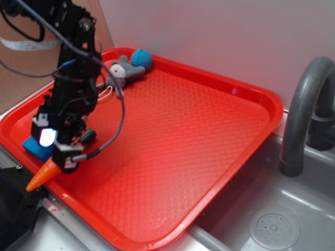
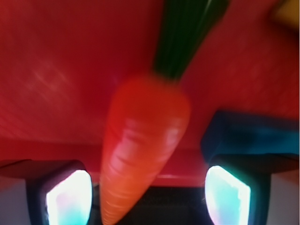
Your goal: Grab the carrot.
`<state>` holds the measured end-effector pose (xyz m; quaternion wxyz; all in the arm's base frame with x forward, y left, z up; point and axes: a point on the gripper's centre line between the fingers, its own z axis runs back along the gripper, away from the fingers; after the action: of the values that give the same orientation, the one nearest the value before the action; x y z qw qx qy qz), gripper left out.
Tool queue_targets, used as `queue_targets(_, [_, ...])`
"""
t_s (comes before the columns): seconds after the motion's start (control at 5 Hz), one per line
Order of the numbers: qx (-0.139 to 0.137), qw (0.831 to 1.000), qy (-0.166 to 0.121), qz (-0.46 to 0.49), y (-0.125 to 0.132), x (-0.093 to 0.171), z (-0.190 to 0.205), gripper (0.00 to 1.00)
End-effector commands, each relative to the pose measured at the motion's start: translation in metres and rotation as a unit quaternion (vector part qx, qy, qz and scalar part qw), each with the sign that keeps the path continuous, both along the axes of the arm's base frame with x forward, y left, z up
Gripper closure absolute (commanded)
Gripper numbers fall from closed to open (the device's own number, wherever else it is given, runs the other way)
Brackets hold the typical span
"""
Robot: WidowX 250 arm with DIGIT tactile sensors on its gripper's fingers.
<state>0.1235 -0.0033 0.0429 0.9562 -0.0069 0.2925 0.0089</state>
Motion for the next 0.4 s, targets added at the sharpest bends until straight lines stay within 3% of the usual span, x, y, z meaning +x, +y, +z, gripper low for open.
queue_targets(0.0, [0.040, 0.999, -0.024, -0.006, -0.0077, -0.0063, -0.0099, 1.00])
queue_targets(0.2, [0.046, 0.998, -0.036, -0.009, -0.0096, -0.0035, -0.0075, 1.00])
